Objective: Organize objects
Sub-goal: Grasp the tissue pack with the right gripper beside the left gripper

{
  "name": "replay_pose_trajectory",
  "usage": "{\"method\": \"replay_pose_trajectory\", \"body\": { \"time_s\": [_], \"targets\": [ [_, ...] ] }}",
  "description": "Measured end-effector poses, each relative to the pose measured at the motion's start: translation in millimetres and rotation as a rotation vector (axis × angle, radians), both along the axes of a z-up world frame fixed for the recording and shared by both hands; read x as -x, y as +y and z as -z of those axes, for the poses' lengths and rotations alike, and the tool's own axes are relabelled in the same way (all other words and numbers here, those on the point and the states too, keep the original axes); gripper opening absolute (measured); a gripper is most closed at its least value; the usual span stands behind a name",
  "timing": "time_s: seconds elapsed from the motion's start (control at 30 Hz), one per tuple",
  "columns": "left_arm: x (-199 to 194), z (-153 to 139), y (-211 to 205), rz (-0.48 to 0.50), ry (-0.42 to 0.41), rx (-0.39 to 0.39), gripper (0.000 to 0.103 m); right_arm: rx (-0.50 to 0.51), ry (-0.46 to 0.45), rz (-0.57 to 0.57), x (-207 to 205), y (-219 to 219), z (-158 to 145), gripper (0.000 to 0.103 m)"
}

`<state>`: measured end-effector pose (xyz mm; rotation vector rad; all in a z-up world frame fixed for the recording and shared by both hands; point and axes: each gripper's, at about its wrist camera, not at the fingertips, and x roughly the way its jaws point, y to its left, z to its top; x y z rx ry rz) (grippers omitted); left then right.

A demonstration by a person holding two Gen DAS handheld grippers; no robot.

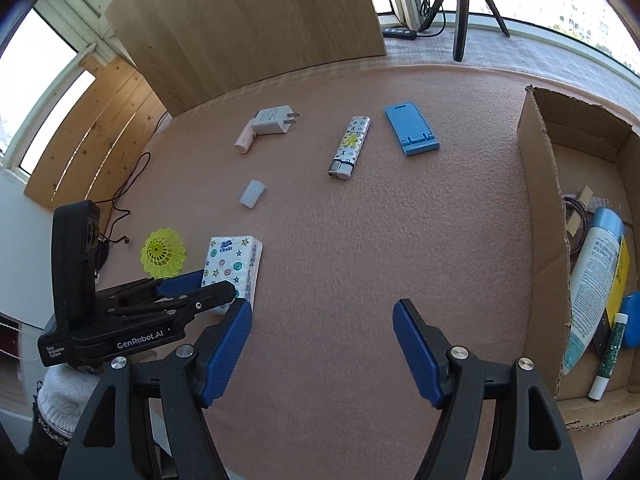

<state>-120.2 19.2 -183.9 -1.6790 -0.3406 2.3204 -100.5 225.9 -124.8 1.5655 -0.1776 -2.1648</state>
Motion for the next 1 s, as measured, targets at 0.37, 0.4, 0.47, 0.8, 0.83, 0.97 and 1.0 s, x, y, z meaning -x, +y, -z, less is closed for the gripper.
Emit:
{"method": "replay_pose_trajectory", "body": {
  "time_s": [0.37, 0.4, 0.47, 0.8, 0.83, 0.97, 1.0],
  "targets": [
    [-5, 4, 0, 0.020, -0.001, -0.021, 0.053, 0.052, -0.122, -0.065, 31, -60, 37, 0.070],
    [-4, 4, -1, 0.019, -0.001, -0.024, 0.053, 0.048, -0.128, -0.068, 33, -64, 40, 0.069],
    [-4, 5, -1, 0.018, 0.001, -0.029, 0.053, 0.037, -0.135, -0.078, 35, -72, 44, 0.069],
    [-5, 5, -1, 0.021, 0.005, -0.041, 0.052, 0.041, -0.185, -0.122, 35, -86, 56, 0.039],
    [-5, 5, 0, 0.022, 0.005, -0.043, 0.052, 0.047, -0.187, -0.124, 35, -86, 56, 0.036],
    [-7, 1, 9, 0.036, 0.016, -0.042, 0.045, 0.059, -0.187, -0.128, 31, -83, 51, 0.024],
    [-8, 0, 12, 0.041, 0.017, -0.041, 0.045, 0.051, -0.177, -0.127, 30, -82, 49, 0.024]
  ]
}}
